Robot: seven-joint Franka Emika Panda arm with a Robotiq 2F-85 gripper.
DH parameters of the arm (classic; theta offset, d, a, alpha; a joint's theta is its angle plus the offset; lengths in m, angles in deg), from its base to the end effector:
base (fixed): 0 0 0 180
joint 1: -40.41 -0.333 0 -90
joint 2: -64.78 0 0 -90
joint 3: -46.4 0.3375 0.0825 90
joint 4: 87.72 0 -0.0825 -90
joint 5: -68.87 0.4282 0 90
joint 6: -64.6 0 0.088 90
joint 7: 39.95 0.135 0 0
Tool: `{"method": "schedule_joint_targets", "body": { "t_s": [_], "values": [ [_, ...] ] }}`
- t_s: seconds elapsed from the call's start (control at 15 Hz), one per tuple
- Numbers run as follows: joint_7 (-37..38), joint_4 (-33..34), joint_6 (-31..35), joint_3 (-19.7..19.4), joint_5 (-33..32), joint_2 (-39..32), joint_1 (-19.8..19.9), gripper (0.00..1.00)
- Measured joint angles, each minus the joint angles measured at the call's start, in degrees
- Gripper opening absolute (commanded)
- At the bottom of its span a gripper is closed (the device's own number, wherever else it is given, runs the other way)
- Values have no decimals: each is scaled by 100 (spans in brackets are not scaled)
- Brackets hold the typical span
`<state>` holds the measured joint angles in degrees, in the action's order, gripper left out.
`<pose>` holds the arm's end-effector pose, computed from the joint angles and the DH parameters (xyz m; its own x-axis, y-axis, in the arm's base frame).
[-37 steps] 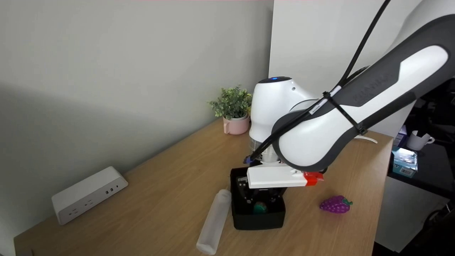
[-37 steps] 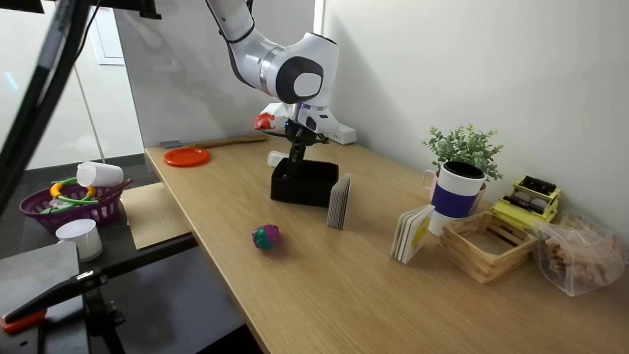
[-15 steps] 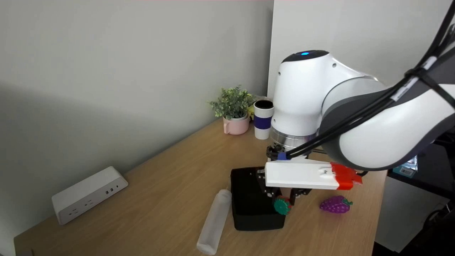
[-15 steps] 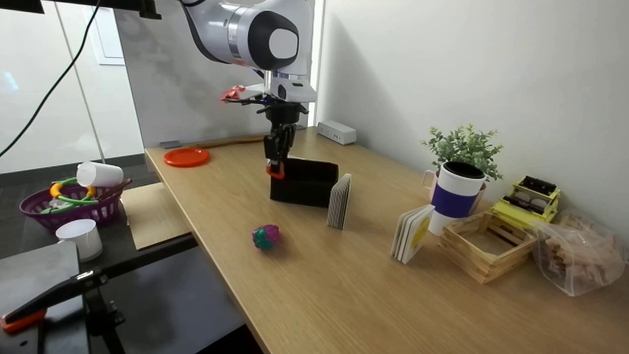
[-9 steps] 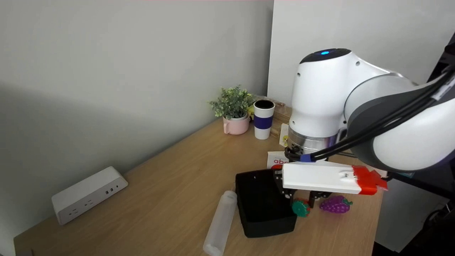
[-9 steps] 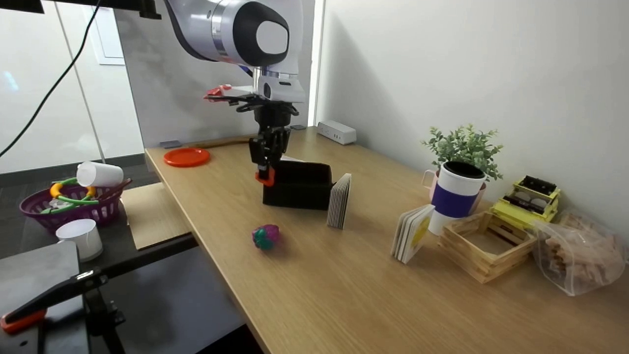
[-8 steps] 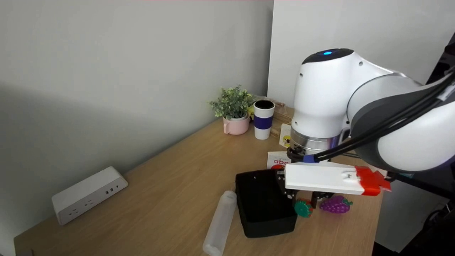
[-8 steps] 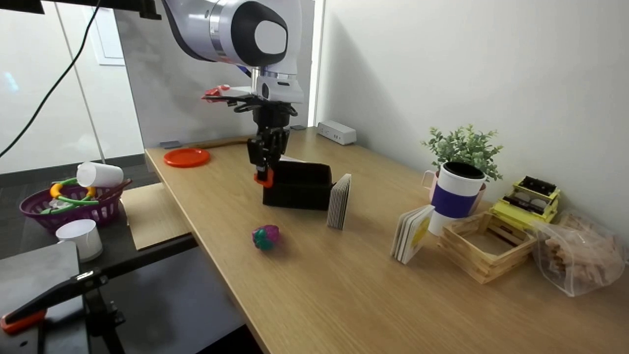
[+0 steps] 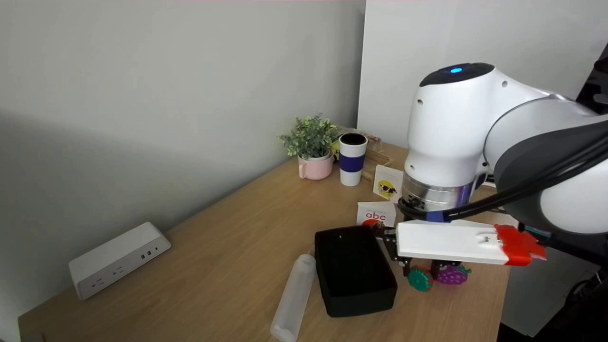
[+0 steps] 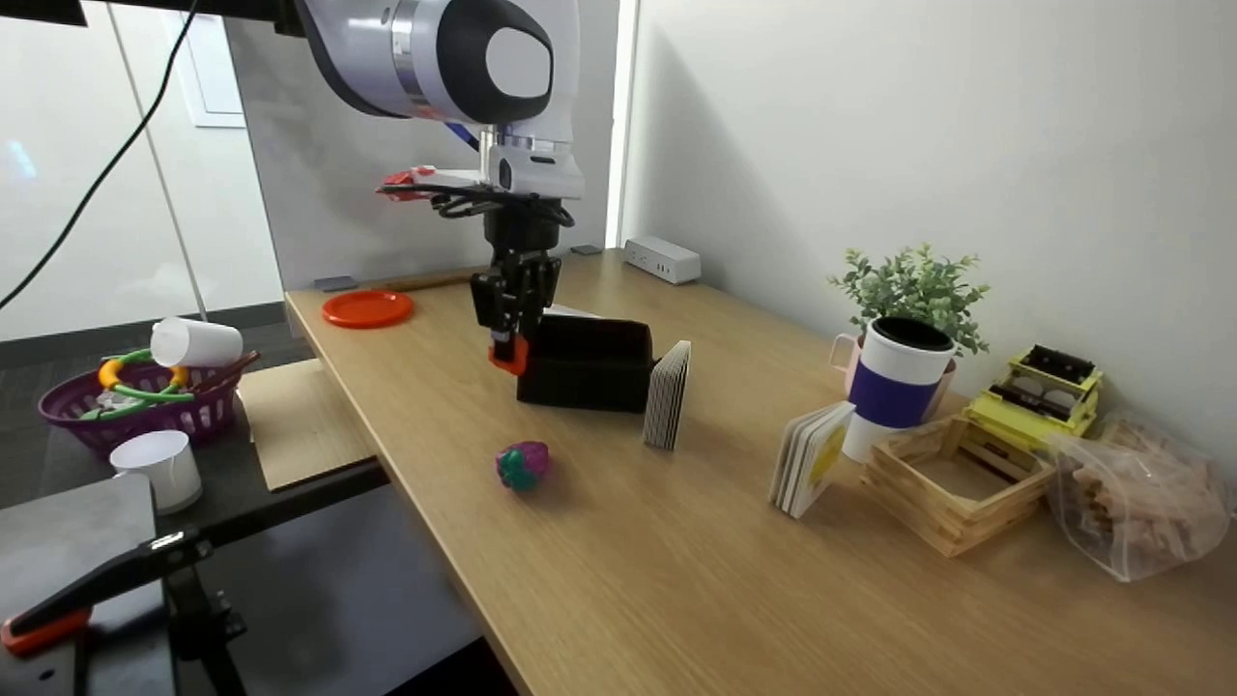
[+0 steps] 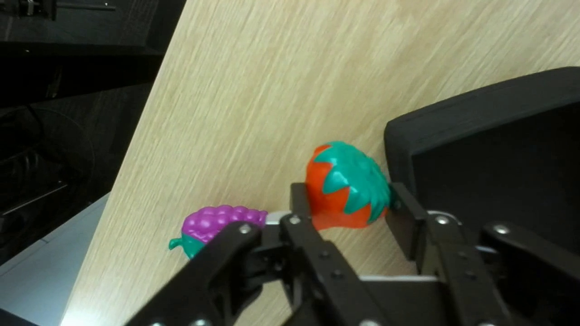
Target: Take the fruits out of the box and place them on the table
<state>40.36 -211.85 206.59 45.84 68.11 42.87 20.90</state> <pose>0.5566 0.1907 0.1654 0.4892 -0.8722 -0.0010 -0.8699 -0.4880 0.0715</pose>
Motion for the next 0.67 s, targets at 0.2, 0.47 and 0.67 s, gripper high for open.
{"method": "schedule_joint_targets", "body": {
  "t_s": [0.2,0.47,0.67],
  "values": [
    [-99,-146,43,96,196,-6,128,21],
    [-565,-265,132,225,614,-186,420,21],
    [-957,-245,218,262,826,-427,595,21]
  ]
}}
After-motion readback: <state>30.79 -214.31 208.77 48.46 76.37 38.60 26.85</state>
